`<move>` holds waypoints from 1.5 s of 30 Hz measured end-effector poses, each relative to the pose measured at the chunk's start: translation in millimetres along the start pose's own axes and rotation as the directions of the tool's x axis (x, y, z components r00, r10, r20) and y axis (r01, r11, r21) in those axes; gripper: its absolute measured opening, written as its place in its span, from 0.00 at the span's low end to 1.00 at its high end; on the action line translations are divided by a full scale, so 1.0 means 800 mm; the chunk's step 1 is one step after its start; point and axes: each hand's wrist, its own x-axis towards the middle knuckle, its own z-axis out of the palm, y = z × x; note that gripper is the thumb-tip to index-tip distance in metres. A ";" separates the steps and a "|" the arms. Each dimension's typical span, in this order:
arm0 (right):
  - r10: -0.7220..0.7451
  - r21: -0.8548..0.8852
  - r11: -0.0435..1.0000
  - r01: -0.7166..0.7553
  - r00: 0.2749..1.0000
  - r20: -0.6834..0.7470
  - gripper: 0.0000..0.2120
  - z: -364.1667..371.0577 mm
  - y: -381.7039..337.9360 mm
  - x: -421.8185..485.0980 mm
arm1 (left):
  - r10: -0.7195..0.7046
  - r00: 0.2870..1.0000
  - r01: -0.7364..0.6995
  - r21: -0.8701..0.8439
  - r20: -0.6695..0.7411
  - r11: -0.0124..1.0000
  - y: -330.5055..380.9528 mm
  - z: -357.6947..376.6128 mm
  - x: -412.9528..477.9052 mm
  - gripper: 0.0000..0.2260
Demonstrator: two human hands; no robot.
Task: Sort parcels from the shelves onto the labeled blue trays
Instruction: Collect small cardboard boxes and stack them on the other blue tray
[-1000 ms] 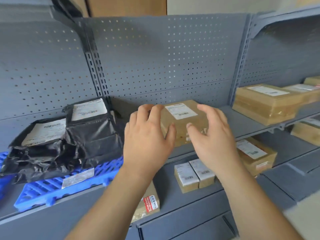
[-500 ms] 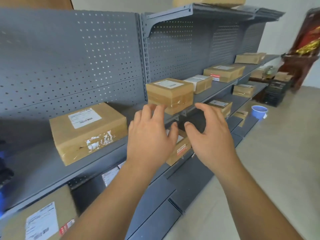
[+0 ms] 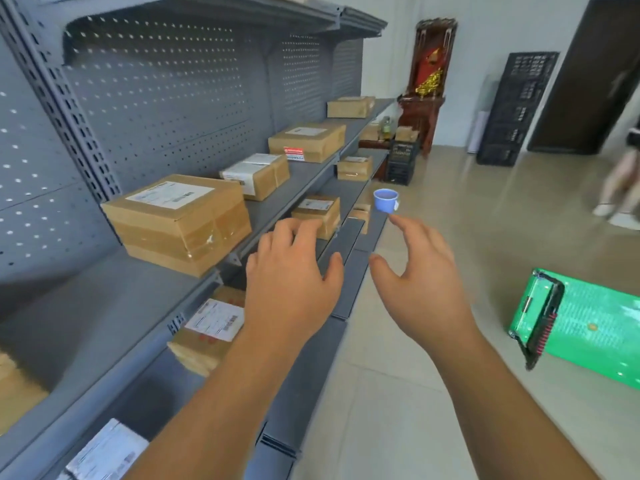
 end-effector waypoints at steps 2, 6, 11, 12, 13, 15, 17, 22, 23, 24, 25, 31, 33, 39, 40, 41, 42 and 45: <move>0.009 -0.064 0.998 -0.011 0.999 -0.042 0.27 0.003 0.009 0.027 | 0.032 0.999 -0.031 -0.028 0.035 0.999 0.000 0.021 0.033 0.22; 0.062 -0.200 0.976 -0.087 0.990 -0.129 0.29 0.010 0.030 0.076 | 0.116 0.990 -0.108 -0.101 0.077 0.989 -0.003 0.062 0.094 0.22; 0.133 -0.294 0.937 -0.187 0.972 -0.192 0.29 0.017 0.067 0.117 | 0.185 0.973 -0.164 -0.150 0.137 0.975 0.007 0.124 0.147 0.22; 0.150 -0.312 0.927 -0.208 0.968 -0.198 0.29 0.016 0.076 0.125 | 0.198 0.969 -0.175 -0.159 0.147 0.972 0.012 0.136 0.155 0.22; 0.170 -0.326 0.917 -0.231 0.964 -0.206 0.29 0.015 0.084 0.133 | 0.213 0.965 -0.187 -0.169 0.155 0.968 0.018 0.147 0.163 0.22; 0.205 -0.342 0.899 -0.274 0.953 -0.225 0.29 0.012 0.101 0.149 | 0.246 0.953 -0.215 -0.181 0.174 0.960 0.030 0.170 0.180 0.22; 0.220 -0.345 0.890 -0.298 0.943 -0.249 0.29 0.008 0.121 0.168 | 0.268 0.944 -0.232 -0.193 0.191 0.953 0.044 0.195 0.200 0.22; 0.245 -0.341 0.881 -0.329 0.932 -0.268 0.30 -0.003 0.182 0.226 | 0.306 0.934 -0.272 -0.192 0.182 0.943 0.089 0.256 0.250 0.23; 0.247 -0.334 0.883 -0.330 0.931 -0.268 0.30 -0.007 0.195 0.240 | 0.310 0.934 -0.278 -0.182 0.179 0.943 0.099 0.269 0.261 0.23; 0.245 -0.330 0.885 -0.327 0.932 -0.266 0.30 -0.011 0.209 0.255 | 0.309 0.935 -0.280 -0.171 0.176 0.945 0.109 0.281 0.272 0.23; 0.241 -0.329 0.888 -0.321 0.934 -0.262 0.30 -0.016 0.222 0.271 | 0.303 0.937 -0.276 -0.163 0.172 0.947 0.120 0.293 0.285 0.23; 0.191 -0.307 0.917 -0.254 0.956 -0.221 0.30 -0.051 0.289 0.372 | 0.269 0.951 -0.252 -0.124 0.150 0.960 0.188 0.359 0.362 0.21; 0.174 -0.303 0.926 -0.227 0.966 -0.193 0.30 -0.055 0.310 0.404 | 0.247 0.959 -0.232 -0.113 0.138 0.966 0.202 0.378 0.383 0.21; 0.143 -0.211 0.965 -0.158 0.986 -0.085 0.29 -0.024 0.345 0.480 | 0.168 0.975 -0.162 -0.055 0.144 0.985 0.195 0.420 0.432 0.22; 0.128 -0.205 0.969 -0.139 0.989 -0.068 0.29 -0.015 0.346 0.493 | 0.155 0.978 -0.150 -0.043 0.138 0.988 0.188 0.424 0.443 0.22; 0.112 -0.197 0.973 -0.121 0.992 -0.058 0.29 -0.007 0.347 0.506 | 0.140 0.981 -0.137 -0.033 0.131 0.990 0.182 0.428 0.454 0.22; 0.095 -0.185 0.977 -0.103 0.994 -0.049 0.29 0.003 0.346 0.520 | 0.126 0.984 -0.124 -0.024 0.123 0.992 0.174 0.431 0.465 0.21; 0.048 -0.144 0.988 -0.051 0.998 -0.028 0.27 0.032 0.333 0.563 | 0.095 0.992 -0.096 0.012 0.080 0.995 0.147 0.436 0.501 0.21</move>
